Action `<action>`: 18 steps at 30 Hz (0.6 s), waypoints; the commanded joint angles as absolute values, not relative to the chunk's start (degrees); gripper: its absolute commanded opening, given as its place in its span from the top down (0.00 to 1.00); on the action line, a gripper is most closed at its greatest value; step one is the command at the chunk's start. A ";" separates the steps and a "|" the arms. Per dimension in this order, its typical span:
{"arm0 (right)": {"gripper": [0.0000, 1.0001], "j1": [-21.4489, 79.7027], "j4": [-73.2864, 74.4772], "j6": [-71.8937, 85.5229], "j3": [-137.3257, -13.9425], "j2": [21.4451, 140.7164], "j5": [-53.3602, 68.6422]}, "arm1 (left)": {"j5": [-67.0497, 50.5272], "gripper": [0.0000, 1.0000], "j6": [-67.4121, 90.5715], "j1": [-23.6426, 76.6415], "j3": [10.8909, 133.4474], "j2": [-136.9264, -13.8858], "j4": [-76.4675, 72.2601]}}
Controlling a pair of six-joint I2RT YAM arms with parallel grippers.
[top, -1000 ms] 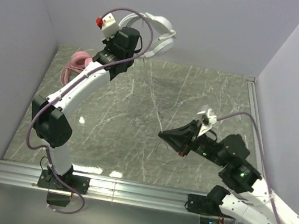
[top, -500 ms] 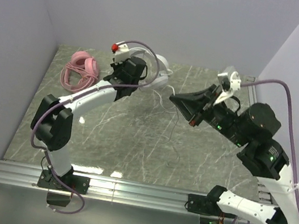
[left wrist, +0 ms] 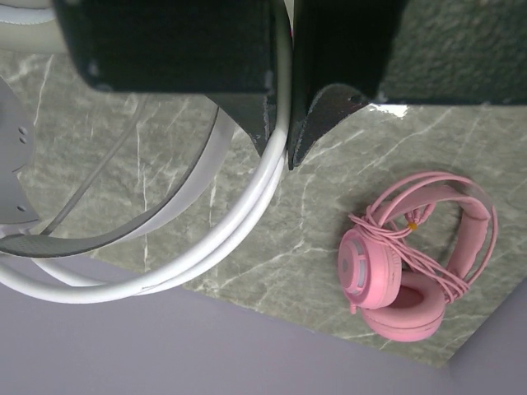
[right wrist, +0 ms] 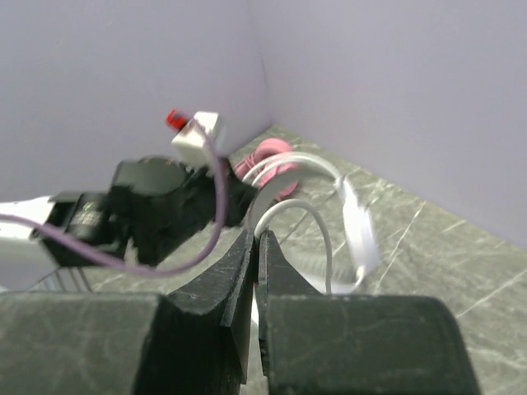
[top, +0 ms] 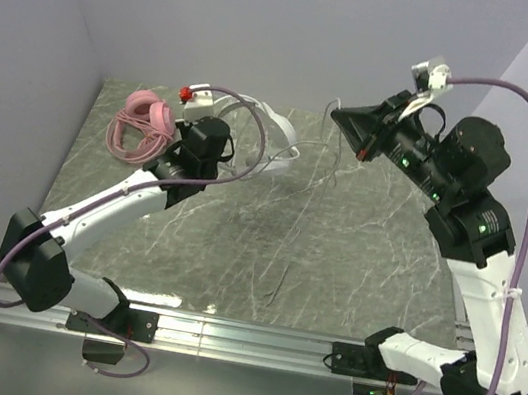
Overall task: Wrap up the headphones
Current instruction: Wrap the headphone cable with the right arm
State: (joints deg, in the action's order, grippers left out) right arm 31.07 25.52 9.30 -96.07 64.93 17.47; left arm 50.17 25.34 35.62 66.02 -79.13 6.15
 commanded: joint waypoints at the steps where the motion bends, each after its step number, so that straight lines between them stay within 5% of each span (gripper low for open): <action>1: 1.00 27.87 24.78 9.75 -101.68 68.02 23.19 | 47.11 1.00 21.55 37.52 64.95 -75.85 0.61; 9: 1.00 22.86 25.23 10.54 -108.10 75.57 26.63 | 46.15 1.00 18.37 39.90 61.35 -72.95 2.63; 18: 1.00 14.60 22.24 12.39 -106.52 81.11 31.72 | 31.13 1.00 17.14 40.96 60.29 -64.34 8.08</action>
